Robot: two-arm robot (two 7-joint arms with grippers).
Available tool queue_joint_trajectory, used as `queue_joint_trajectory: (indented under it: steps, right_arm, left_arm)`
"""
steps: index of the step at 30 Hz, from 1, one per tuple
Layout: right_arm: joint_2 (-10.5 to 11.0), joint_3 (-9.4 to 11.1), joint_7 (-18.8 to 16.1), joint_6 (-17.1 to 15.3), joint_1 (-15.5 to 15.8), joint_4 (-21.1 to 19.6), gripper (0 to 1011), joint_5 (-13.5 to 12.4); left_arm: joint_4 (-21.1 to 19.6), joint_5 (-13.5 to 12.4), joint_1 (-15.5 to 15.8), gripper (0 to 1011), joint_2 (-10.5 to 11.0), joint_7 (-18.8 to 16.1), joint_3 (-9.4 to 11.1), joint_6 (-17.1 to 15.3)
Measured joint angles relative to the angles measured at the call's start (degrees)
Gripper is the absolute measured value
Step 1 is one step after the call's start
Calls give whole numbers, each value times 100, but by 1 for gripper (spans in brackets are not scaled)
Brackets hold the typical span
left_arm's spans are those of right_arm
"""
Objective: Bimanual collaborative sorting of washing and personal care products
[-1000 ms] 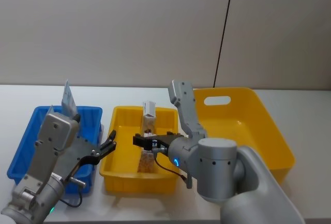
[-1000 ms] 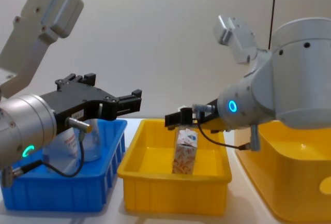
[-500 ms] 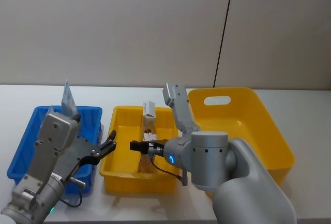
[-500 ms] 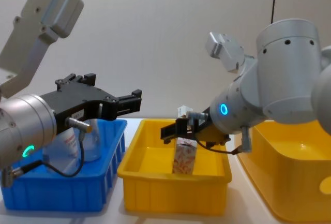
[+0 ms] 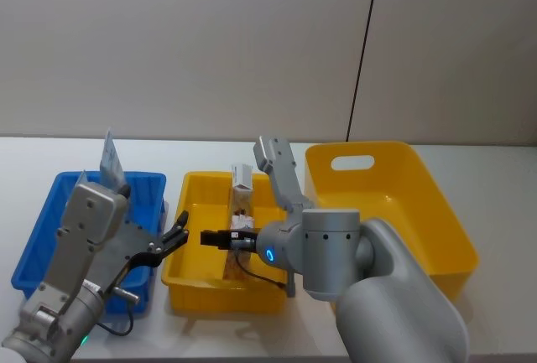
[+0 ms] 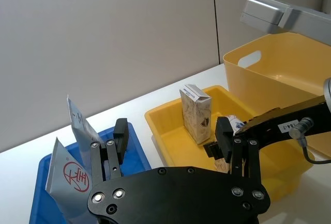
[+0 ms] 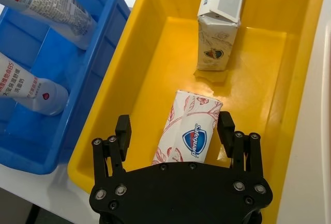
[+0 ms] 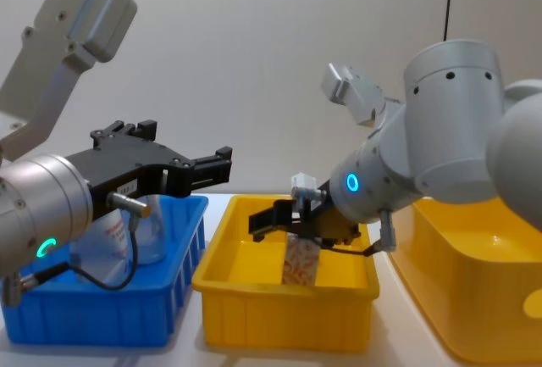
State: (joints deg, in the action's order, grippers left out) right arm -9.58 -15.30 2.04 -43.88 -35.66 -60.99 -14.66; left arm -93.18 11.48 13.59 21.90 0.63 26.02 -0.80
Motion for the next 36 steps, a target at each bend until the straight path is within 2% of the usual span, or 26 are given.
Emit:
queue_joint_trajectory:
  steps: [3,8,11,15,21,25,33,36]
  right_arm:
    - [-16,13,-41,29,-48,95,978,-3]
    - [-44,47,-73,37,-115,226,857,-12]
    - [-71,86,-76,5,-167,318,753,-16]
    - [-95,126,-67,-60,-207,387,663,-18]
    - [-127,208,-20,-194,-248,452,445,-24]
    - [-137,241,4,-270,-246,427,362,-24]
    - [-115,255,20,-330,-154,137,325,11]
    - [-88,249,21,-313,-94,-101,311,51]
  left_arm:
    - [0,0,0,1001,0,0,0,0]
    - [0,0,0,1001,0,0,0,0]
    - [0,0,0,1001,0,0,0,0]
    - [0,0,0,1001,0,0,0,0]
    - [0,0,0,1001,0,0,0,0]
    - [0,0,0,1001,0,0,0,0]
    - [1,0,0,1001,0,0,0,0]
    - [0,0,0,1001,0,0,0,0]
